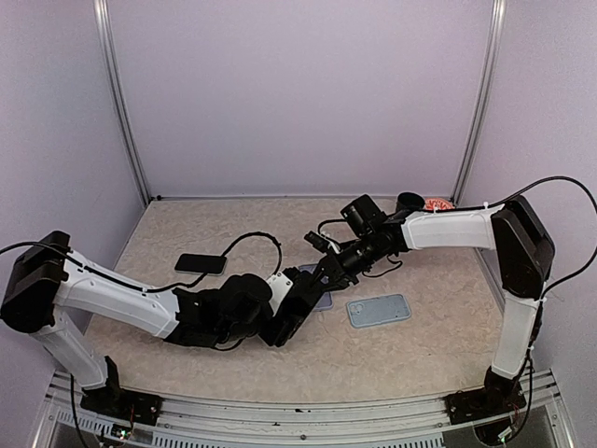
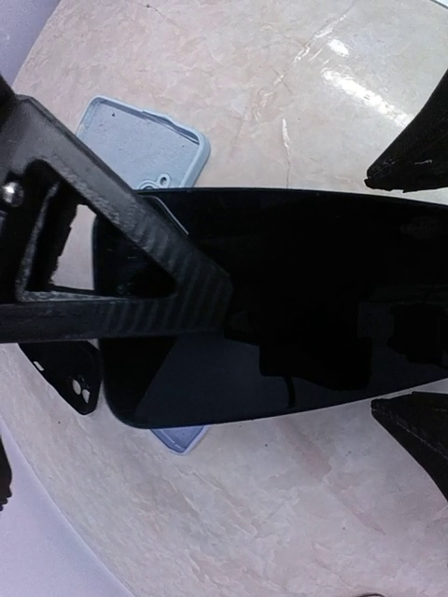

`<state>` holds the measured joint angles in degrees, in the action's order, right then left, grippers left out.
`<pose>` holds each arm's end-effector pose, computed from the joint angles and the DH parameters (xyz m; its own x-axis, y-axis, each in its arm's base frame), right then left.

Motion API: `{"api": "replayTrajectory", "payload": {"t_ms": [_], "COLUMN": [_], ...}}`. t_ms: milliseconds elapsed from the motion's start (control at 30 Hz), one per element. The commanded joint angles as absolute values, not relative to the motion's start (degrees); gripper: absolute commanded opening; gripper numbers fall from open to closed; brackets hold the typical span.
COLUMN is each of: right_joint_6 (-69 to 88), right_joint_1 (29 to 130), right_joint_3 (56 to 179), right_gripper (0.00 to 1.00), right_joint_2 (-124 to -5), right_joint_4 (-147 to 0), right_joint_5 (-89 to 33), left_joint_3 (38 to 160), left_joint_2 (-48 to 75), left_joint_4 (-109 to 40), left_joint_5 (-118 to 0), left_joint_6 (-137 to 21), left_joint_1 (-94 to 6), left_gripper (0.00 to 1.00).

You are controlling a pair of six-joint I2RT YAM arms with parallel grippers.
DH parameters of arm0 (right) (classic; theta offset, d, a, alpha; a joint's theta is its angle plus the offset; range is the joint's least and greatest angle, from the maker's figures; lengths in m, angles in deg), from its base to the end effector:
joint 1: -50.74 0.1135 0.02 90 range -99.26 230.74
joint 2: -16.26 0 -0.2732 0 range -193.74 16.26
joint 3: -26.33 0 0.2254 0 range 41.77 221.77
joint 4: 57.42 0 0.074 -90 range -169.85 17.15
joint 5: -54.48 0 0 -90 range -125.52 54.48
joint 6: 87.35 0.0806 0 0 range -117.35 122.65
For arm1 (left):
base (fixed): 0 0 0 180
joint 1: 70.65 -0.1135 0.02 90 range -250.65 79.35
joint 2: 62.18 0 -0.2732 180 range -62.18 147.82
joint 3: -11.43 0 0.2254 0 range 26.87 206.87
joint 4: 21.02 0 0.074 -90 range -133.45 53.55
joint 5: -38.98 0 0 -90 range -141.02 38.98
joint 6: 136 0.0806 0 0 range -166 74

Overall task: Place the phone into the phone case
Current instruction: Pass from the left arm to the right, then pass from the right arm to the left

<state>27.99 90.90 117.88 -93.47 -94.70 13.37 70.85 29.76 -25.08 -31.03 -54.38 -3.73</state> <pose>0.2653 0.3033 0.1957 -0.8902 -0.3830 -0.2468 -0.4089 0.4325 0.8036 0.1585 -0.3016 0.1761 -0.3414 0.4519 -0.8241 0.7148 0.6942 0.0845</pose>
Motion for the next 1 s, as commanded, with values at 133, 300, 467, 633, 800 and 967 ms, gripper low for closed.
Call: {"api": "replayTrajectory", "payload": {"t_ms": [133,300,467,633,800,967], "right_joint_6": [29.0,29.9,31.6,31.3,30.5,31.5], "right_joint_1": [90.4,89.3,87.5,86.6,86.4,86.2], "right_joint_3": [117.9,115.9,111.2,106.0,102.4,97.4], "right_gripper": [0.00,0.00,0.00,0.00,0.00,0.00], "right_joint_2": [-92.1,-89.3,-85.4,-81.0,-76.6,-70.5], "right_joint_4": [-92.3,-89.4,-83.2,-78.2,-74.7,-67.3], "right_joint_5": [14.9,15.0,15.5,13.7,9.2,5.9], "left_joint_3": [72.7,71.8,68.2,65.7,65.5,63.8], "left_joint_2": [29.1,27.2,22.5,17.8,16.5,16.0], "left_joint_4": [-22.2,-21.6,-17.4,-15.0,-13.9,-9.7], "left_joint_5": [-30.5,-32.3,-40.7,-47.8,-52.5,-57.5], "left_joint_6": [-54.8,-56.9,-63.5,-68.9,-73.0,-78.1], "left_joint_1": [-3.5,-4.6,-9.7,-14.4,-16.6,-19.0], "left_gripper": [0.84,0.95,0.99,0.99,0.99,0.99]}}
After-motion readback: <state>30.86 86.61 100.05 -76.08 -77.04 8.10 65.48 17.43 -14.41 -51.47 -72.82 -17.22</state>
